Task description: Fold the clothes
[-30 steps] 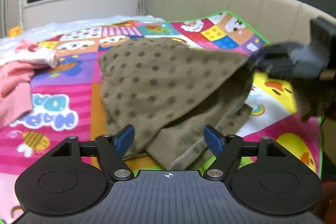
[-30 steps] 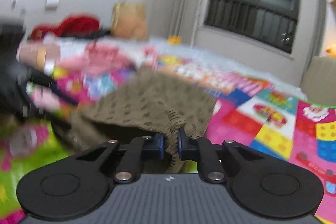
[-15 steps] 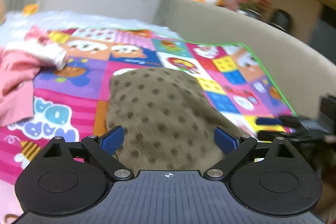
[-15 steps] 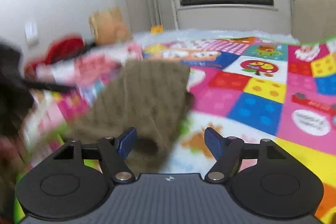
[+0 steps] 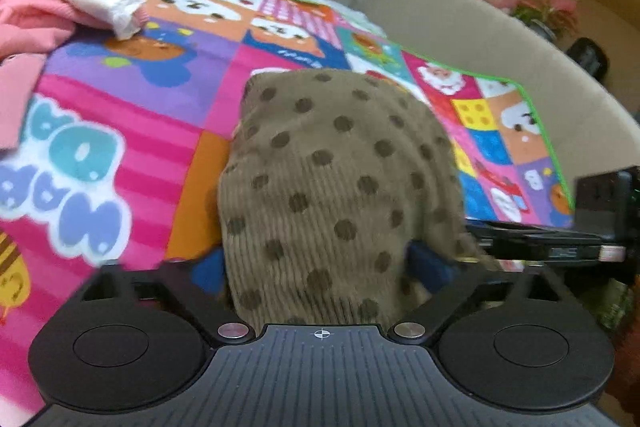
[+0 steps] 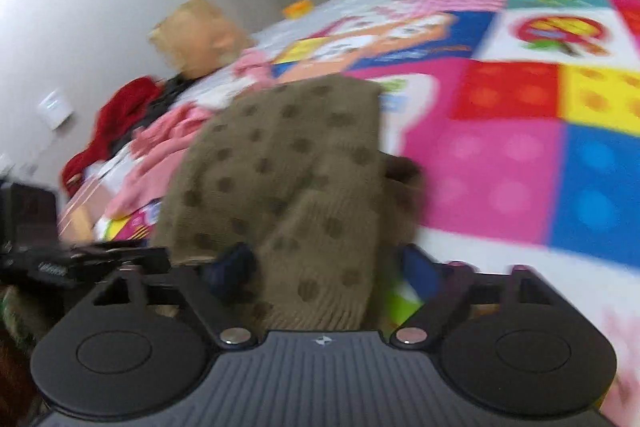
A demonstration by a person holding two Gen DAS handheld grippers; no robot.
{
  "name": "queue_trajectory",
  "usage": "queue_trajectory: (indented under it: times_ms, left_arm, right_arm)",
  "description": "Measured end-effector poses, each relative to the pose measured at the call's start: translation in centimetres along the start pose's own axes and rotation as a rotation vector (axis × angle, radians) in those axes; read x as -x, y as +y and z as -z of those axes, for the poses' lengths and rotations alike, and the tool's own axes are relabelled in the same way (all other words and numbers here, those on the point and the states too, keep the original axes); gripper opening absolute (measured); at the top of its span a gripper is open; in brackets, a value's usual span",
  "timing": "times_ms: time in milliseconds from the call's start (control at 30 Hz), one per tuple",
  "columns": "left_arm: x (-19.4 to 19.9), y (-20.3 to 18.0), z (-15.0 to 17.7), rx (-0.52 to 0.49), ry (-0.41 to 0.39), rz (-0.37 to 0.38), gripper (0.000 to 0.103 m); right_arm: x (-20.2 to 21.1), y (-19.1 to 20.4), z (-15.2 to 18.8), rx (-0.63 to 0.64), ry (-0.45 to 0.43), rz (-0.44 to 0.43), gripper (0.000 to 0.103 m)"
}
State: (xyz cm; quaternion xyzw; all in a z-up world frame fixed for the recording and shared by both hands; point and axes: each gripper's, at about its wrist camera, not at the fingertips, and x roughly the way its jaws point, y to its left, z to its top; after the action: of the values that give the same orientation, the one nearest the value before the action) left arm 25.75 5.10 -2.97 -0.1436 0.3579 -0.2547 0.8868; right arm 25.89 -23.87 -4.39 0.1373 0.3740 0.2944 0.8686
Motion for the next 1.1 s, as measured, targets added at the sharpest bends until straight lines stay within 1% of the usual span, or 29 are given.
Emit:
queue_trajectory:
  times_ms: [33,133,200,400,500,533,600,667,800,833,900,933,967,1067,1100]
  left_arm:
    - [-0.3,0.3,0.0,0.0,0.004,0.008,0.077]
    - [-1.2,1.2,-0.2,-0.001,0.013,0.031,0.074]
    - [-2.4,2.0,-1.6,-0.005,-0.004,0.019,0.074]
    - [-6.1,4.4,-5.7,-0.017,-0.055,-0.014,0.075]
    - [-7.8,5.5,-7.7,-0.024,-0.08,-0.031,0.077]
    - [-7.7,5.3,-7.6,-0.038,-0.081,-0.04,0.078]
    - [-7.5,4.9,-7.4,-0.066,-0.082,-0.059,0.082]
    - [-7.1,4.4,-7.2,-0.104,-0.081,-0.084,0.084]
    - [-5.7,2.8,-6.5,-0.192,-0.083,-0.129,0.085]
    - [-5.0,2.3,-6.1,-0.218,-0.097,-0.137,0.085]
    - [-3.6,1.4,-4.8,-0.292,-0.128,-0.145,0.083]
    - [-2.9,0.9,-4.2,-0.329,-0.143,-0.148,0.082]
    - [-2.2,0.4,-3.6,-0.367,-0.157,-0.152,0.08]
    - [-2.2,-1.2,-2.0,-0.502,-0.136,-0.18,0.068]
    - [-2.5,-1.6,-1.8,-0.532,-0.13,-0.191,0.067]
  right_arm:
    - [-0.6,0.0,-0.6,0.012,-0.001,-0.008,0.054]
    - [-2.2,-0.2,-2.8,0.066,-0.022,0.01,0.051]
    - [-3.6,-0.9,-4.6,0.076,-0.045,0.021,0.05]
    - [-8.3,-3.4,-9.8,0.129,-0.126,0.09,0.05]
    - [-9.1,-4.7,-11.0,0.11,-0.154,0.1,0.057]
    - [-9.0,-4.9,-11.0,0.111,-0.162,0.106,0.061]
    - [-8.3,-4.7,-10.5,0.12,-0.18,0.123,0.063]
    - [-7.0,-4.3,-9.8,0.143,-0.197,0.143,0.065]
    - [-3.5,-2.7,-7.9,0.219,-0.222,0.166,0.066]
    - [-2.5,-2.1,-7.3,0.247,-0.232,0.173,0.066]
    - [-0.9,-0.8,-6.1,0.334,-0.234,0.178,0.067]
    - [-0.1,-0.2,-5.5,0.38,-0.234,0.179,0.07]
    - [0.2,0.6,-4.7,0.442,-0.224,0.187,0.071]
    - [-0.2,2.6,-2.3,0.651,-0.174,0.227,0.071]
    - [-0.7,3.2,-1.7,0.701,-0.164,0.247,0.071]
